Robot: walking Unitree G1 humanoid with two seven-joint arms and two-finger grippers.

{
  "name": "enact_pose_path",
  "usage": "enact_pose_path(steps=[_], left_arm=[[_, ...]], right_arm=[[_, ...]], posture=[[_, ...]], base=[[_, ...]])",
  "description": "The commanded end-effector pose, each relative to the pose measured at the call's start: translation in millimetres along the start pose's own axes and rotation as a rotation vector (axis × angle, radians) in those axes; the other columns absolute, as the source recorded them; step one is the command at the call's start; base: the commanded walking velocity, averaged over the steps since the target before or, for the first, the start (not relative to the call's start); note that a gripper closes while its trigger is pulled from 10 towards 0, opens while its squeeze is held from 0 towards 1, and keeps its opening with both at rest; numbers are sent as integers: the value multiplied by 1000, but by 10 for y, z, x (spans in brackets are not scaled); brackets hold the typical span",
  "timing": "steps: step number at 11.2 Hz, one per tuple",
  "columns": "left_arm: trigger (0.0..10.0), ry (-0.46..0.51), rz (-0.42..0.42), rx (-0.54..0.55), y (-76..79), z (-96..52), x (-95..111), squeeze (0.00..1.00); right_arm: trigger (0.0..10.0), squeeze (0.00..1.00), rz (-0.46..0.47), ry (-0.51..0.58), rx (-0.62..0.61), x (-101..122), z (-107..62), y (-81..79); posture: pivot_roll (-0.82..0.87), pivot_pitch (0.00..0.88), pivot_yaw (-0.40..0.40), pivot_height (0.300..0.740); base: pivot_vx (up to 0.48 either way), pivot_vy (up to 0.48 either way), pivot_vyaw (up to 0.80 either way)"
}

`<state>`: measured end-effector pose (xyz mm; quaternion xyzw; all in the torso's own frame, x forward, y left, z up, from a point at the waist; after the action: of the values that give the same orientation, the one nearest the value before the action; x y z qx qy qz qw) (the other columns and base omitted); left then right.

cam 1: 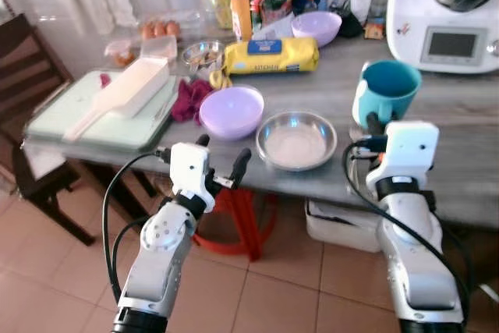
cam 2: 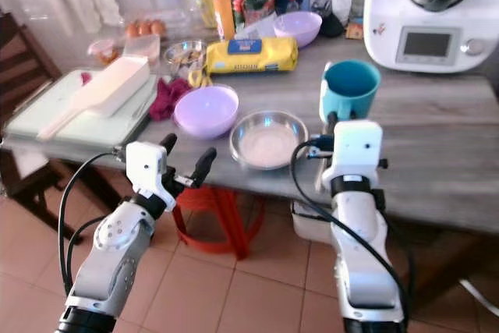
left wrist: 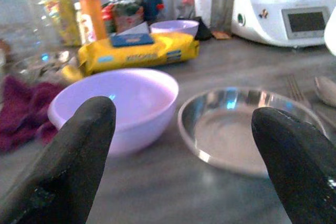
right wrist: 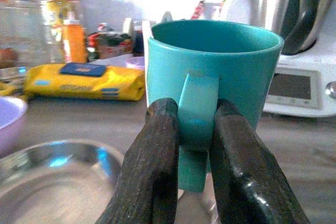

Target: Setting the table

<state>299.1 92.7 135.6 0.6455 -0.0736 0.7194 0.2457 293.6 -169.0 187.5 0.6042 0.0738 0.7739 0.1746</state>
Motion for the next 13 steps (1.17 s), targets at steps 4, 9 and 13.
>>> enact_pose_path(steps=[4, 9, 13], left_arm=[[10000, 47, -41, -78, 136, -12, 192, 0], [10000, -55, -46, -281, 163, -326, 196, 0], [10000, -119, -52, -326, 144, -431, 119, 0]], right_arm=[[10000, 0, -24, 45, -24, 105, 30, 57], [10000, 0, -12, 18, -22, 45, 9, 88], [10000, 0, 14, 17, 56, 12, 167, 206]], posture=[[-117, 94, 106, 740], [-108, 107, 107, 740], [-106, 113, 102, 740]], base=[[183, 0, 0], [0, 0, 0], [0, 0, 0]])
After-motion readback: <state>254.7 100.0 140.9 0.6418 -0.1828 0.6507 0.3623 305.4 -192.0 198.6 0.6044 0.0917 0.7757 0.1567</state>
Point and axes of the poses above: a point about 5 cm out from each wrist's last joint towards the gripper, its own z axis pointing out of the wrist towards the gripper, its own x axis along the axis of the wrist's last joint, y = z × x, the point moved 1 cm from there along z, pointing out of the wrist towards the gripper, and after that the axes turned 10 degrees about -z, right-handed, at the moved point
